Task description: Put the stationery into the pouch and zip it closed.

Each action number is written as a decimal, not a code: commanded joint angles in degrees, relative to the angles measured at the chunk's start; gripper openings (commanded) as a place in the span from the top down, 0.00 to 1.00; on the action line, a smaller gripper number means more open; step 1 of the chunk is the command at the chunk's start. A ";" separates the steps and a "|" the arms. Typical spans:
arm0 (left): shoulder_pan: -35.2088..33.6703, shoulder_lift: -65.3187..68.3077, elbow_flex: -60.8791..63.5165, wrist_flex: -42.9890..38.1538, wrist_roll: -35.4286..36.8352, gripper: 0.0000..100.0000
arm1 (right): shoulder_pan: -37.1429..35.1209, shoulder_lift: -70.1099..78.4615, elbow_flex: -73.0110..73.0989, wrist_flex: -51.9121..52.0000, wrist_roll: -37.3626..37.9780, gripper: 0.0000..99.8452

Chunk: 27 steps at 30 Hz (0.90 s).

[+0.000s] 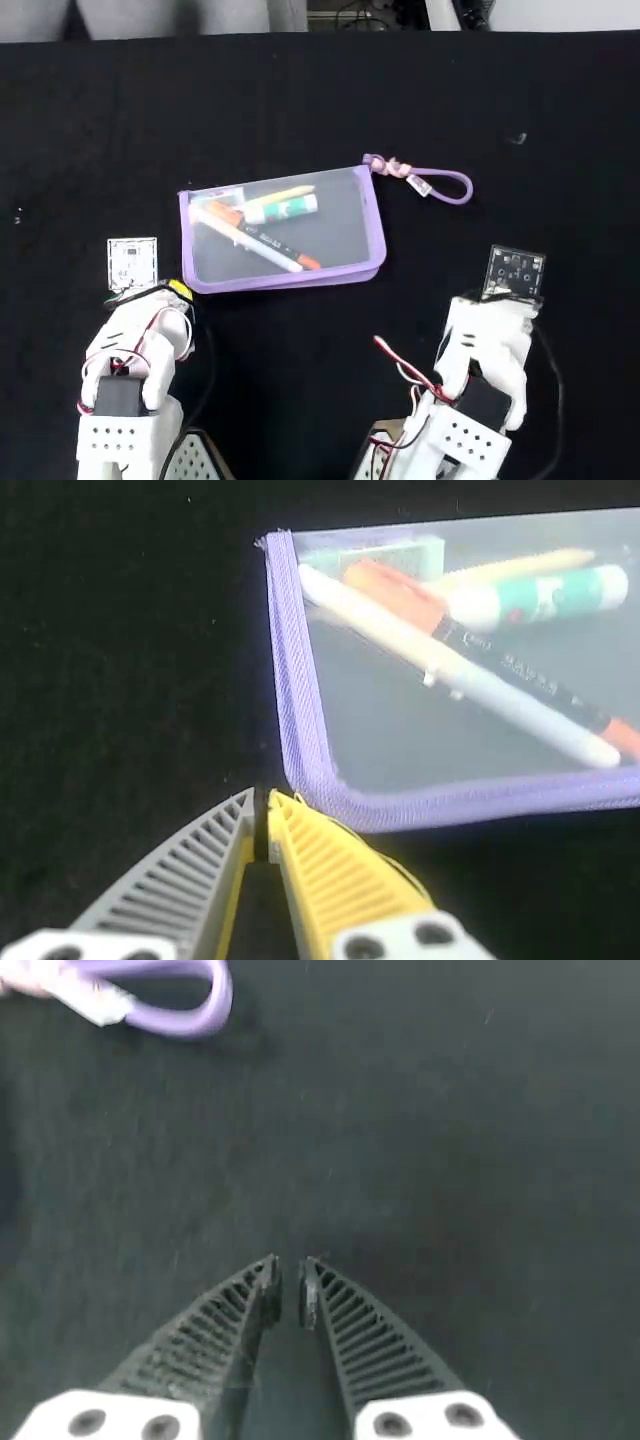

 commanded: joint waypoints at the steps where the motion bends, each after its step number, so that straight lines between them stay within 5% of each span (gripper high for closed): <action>1: 0.04 -0.53 1.45 5.98 -0.70 0.97 | 0.09 -5.32 -0.22 3.43 0.44 0.96; 10: -0.48 -0.53 1.45 13.01 -0.62 0.97 | -0.18 -5.32 -0.22 16.79 0.53 0.97; 27: -0.48 -0.62 1.45 15.30 -0.62 0.97 | 0.09 -5.32 -0.22 16.62 0.35 0.97</action>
